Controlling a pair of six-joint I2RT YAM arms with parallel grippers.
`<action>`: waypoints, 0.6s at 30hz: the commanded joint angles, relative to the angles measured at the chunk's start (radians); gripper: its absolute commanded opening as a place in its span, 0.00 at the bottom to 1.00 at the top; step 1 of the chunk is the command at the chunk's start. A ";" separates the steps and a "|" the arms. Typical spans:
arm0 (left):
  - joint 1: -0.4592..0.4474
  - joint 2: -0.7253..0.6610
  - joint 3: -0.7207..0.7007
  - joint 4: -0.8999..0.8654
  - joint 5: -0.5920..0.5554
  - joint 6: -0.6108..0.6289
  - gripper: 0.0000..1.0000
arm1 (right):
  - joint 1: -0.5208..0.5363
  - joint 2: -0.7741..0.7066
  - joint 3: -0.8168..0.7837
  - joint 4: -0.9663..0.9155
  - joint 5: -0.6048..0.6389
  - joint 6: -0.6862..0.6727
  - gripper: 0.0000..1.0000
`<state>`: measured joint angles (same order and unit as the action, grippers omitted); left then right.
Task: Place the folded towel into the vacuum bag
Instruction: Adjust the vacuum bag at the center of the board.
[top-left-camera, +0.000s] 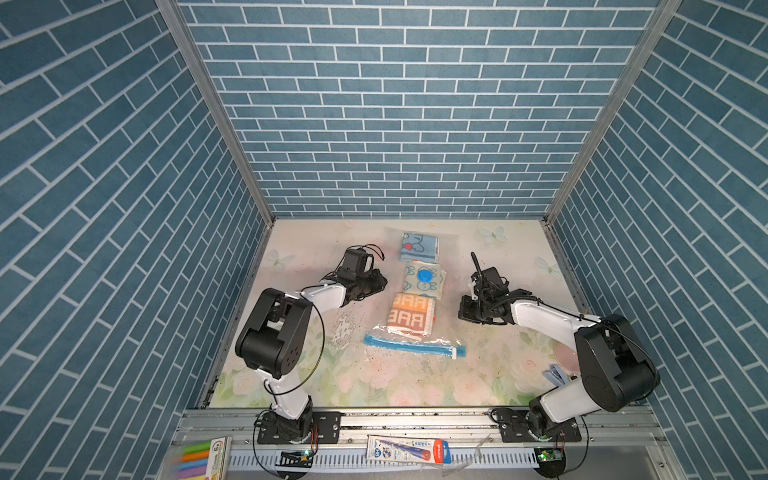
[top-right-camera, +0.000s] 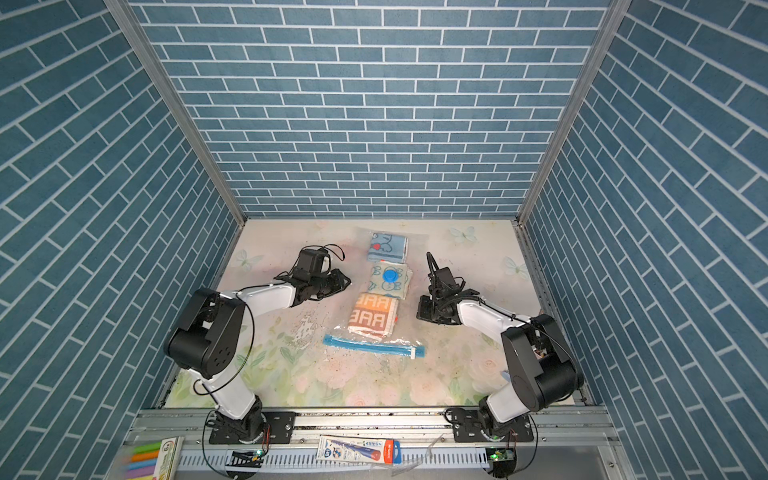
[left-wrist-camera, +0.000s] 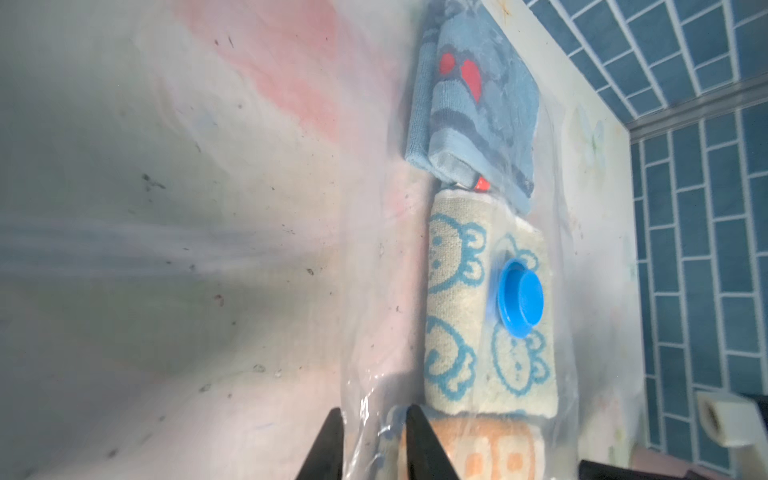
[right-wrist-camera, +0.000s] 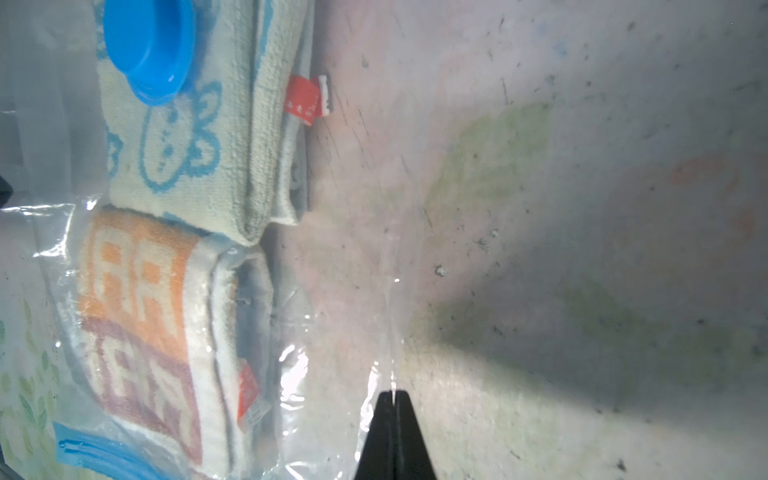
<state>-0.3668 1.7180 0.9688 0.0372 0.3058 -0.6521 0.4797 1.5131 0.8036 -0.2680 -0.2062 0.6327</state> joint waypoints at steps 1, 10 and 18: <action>0.022 -0.090 0.054 -0.146 -0.119 0.096 0.40 | -0.001 -0.049 0.041 -0.067 0.026 0.011 0.00; 0.113 -0.414 0.129 -0.367 -0.368 0.212 0.75 | -0.019 -0.161 0.166 -0.230 0.168 -0.063 0.15; 0.151 -0.623 0.187 -0.447 -0.526 0.363 0.95 | -0.057 -0.219 0.260 -0.306 0.245 -0.157 0.55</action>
<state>-0.2256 1.1198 1.1393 -0.3252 -0.1238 -0.3756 0.4351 1.3064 1.0302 -0.5014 -0.0185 0.5339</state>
